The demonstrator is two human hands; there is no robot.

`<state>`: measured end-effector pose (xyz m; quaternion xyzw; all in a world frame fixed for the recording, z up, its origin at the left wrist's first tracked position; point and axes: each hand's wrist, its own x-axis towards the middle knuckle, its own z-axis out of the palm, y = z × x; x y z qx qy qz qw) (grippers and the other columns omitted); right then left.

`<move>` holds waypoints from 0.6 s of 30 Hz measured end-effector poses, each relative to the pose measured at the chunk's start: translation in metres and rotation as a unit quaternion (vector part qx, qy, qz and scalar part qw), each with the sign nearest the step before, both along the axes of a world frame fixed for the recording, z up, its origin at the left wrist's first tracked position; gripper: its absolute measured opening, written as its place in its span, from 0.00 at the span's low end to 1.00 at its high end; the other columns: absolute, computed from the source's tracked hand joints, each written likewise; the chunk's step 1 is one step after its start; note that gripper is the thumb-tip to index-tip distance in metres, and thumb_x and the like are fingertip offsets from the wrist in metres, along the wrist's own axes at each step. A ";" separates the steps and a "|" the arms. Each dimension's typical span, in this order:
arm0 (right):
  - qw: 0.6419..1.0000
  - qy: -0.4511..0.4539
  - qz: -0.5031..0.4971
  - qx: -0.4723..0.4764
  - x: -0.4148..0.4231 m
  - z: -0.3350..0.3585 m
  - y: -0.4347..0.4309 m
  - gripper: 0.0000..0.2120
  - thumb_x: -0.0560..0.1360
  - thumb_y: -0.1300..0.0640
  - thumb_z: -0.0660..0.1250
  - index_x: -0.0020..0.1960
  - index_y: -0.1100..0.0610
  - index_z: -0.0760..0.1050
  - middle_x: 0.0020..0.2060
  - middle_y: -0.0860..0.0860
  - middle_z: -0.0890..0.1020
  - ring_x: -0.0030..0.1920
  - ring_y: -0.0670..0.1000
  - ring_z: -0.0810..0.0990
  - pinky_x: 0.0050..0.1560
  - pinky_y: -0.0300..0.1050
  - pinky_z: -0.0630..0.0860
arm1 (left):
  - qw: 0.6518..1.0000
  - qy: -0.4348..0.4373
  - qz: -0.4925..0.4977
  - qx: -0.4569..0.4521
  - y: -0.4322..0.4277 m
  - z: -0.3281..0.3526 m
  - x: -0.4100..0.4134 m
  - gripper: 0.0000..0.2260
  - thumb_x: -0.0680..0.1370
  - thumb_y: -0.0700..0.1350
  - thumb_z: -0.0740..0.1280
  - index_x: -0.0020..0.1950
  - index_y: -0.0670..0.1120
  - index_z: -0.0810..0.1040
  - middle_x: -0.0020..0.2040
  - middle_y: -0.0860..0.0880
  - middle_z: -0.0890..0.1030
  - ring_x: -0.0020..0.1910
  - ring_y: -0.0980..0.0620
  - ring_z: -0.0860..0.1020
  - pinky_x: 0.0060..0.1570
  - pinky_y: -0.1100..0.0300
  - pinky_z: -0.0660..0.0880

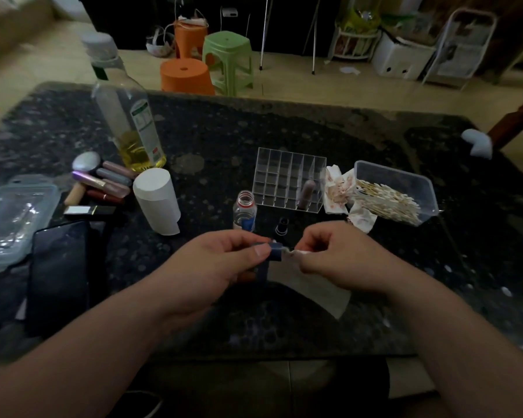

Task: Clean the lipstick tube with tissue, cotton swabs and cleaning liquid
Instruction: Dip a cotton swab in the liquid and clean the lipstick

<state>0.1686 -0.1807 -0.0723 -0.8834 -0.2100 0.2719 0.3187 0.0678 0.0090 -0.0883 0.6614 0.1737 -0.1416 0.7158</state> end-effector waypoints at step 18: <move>0.846 0.222 -0.263 0.408 -0.059 0.014 -0.009 0.09 0.68 0.55 0.73 0.46 0.59 0.83 0.43 0.59 0.86 0.40 0.54 0.84 0.38 0.45 0.81 | 0.994 -0.071 0.061 -0.058 -0.018 0.011 -0.004 0.12 0.70 0.48 0.70 0.53 0.52 0.86 0.55 0.49 0.86 0.60 0.48 0.81 0.63 0.47 0.76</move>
